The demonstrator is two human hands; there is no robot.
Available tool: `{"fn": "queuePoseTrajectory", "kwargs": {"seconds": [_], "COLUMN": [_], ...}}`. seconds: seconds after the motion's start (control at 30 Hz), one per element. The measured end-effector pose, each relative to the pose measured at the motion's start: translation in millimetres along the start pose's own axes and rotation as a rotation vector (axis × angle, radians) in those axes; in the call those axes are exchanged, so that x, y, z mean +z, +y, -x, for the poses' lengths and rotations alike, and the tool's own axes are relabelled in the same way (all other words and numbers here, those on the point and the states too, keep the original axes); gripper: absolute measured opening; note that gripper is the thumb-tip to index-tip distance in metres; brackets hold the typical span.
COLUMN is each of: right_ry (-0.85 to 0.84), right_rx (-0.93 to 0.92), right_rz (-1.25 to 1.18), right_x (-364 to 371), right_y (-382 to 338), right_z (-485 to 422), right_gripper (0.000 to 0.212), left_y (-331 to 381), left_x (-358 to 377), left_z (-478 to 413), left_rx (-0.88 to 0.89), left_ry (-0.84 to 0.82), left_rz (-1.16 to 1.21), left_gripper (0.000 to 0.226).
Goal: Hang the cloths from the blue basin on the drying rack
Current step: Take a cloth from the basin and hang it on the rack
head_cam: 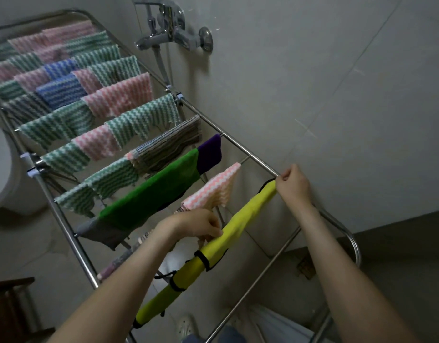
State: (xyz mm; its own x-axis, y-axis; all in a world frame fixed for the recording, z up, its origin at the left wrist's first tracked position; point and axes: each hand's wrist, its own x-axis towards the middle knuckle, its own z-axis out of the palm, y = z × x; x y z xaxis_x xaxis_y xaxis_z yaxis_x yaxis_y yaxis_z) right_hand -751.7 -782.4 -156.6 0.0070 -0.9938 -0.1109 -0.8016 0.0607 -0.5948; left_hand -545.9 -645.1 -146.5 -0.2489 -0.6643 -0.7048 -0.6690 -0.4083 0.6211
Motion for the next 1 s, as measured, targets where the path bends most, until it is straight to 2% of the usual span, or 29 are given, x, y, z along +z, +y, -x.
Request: {"fn": "queuePoseTrajectory", "kwargs": {"seconds": [0.1, 0.23, 0.47, 0.57, 0.67, 0.73, 0.8, 0.83, 0.9, 0.93, 1.0], "right_ry": [-0.025, -0.087, -0.071, -0.013, -0.069, -0.184, -0.347, -0.396, -0.402, -0.395, -0.406], "right_rx": [-0.006, 0.024, 0.097, 0.012, -0.182, -0.349, -0.470, -0.494, -0.496, -0.493, -0.485], "right_rz": [0.007, 0.011, -0.017, -0.046, 0.229, 0.369, 0.494, 0.558, 0.622, 0.634, 0.629], "right_x": [2, 5, -1, -4, 4, 11, 19, 22, 24, 23, 21], "right_y": [6, 5, -14, -24, -19, -13, -8, -5, -3, -5, -9], "right_z": [5, 9, 7, 2, -1, 6, 18, 24, 29, 30, 30], "right_gripper": [0.009, 0.014, 0.023, 0.021, 0.021, 0.024, 0.033, 0.040, 0.048, 0.049, 0.047], "left_y": [4, 8, 17, 16, 11, 10, 16, 20, 27, 28, 27], "left_x": [-3, -4, -8, -10, -2, 8, 17, 20, 24, 25, 26], "left_z": [1, 5, 15, 17, 13, 9, 11, 13, 17, 20, 24], "left_rx": [0.028, 0.015, -0.005, -0.033, -0.122, -0.130, -0.090, -0.083, -0.088, -0.084, -0.069], "left_ry": [0.022, 0.054, 0.117, 0.203, 0.294, 0.352, 0.321, 0.257, 0.128, 0.116, 0.135], "left_rz": [-0.080, -0.206, -0.305, -0.347, -0.289, -0.229, -0.110, -0.053, -0.075, -0.126, -0.169], "left_gripper": [0.010, 0.019, 0.020, 0.016, 0.024, 0.029, 0.027, 0.033, 0.051, 0.055, 0.050]}}
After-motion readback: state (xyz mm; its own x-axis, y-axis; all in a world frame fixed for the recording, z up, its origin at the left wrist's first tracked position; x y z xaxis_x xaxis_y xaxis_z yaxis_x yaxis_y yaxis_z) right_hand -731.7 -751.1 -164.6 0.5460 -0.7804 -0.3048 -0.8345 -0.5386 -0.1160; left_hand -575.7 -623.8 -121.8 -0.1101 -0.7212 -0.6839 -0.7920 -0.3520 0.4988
